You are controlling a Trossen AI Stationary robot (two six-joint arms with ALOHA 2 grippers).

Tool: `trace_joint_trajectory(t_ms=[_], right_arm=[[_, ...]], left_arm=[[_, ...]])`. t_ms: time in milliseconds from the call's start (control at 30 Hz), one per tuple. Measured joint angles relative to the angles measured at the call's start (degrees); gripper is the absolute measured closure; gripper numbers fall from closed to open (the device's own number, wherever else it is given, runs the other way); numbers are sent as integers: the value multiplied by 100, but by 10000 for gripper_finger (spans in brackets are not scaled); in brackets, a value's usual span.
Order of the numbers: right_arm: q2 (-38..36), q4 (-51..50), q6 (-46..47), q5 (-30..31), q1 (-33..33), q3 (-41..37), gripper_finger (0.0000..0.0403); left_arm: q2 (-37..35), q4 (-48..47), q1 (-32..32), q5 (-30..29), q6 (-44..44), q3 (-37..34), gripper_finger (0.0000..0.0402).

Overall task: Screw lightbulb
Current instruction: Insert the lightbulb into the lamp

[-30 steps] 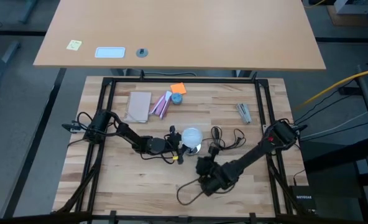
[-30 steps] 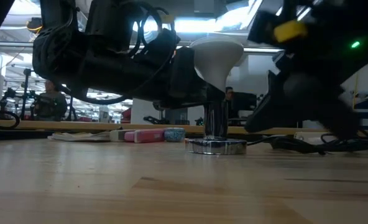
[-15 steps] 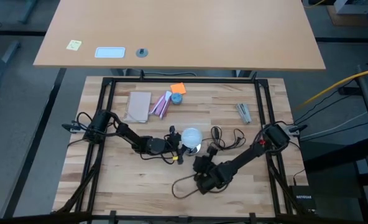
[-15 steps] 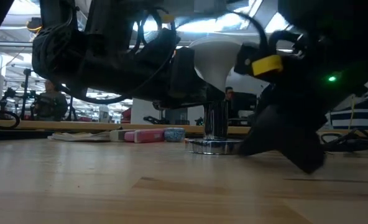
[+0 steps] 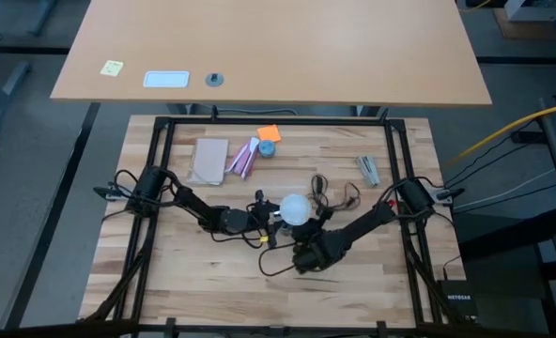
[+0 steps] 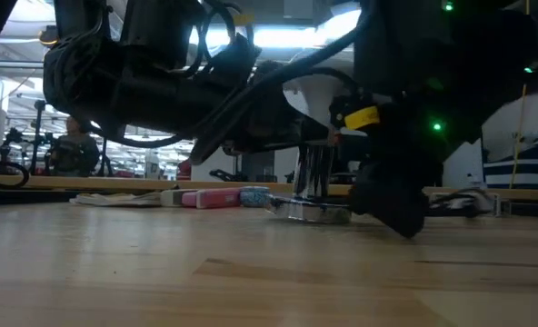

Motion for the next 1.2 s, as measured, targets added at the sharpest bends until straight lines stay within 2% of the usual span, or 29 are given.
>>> trace_joint_trajectory(t_ms=[267, 433, 600, 833, 1000, 1200], right_arm=[[0, 64, -742, 271, -170, 7, 397], [0, -45, -767, 232, -60, 18, 397], [14, -545, -777, 174, 212, 279, 397], [68, -1636, -849, -86, 728, 1106, 397], [48, -1556, -788, -54, 974, 1272, 397], [48, -1540, -615, -375, 1005, 1285, 397]], left_arm=[[9, -81, -9, 152, -28, 4, 238], [11, -88, -10, 184, -24, 4, 238], [11, -128, -10, 185, -33, 10, 238], [11, -167, -10, 164, -13, 11, 236], [11, -136, -10, 151, -54, 9, 209], [25, 80, -10, 145, -25, -2, 155]])
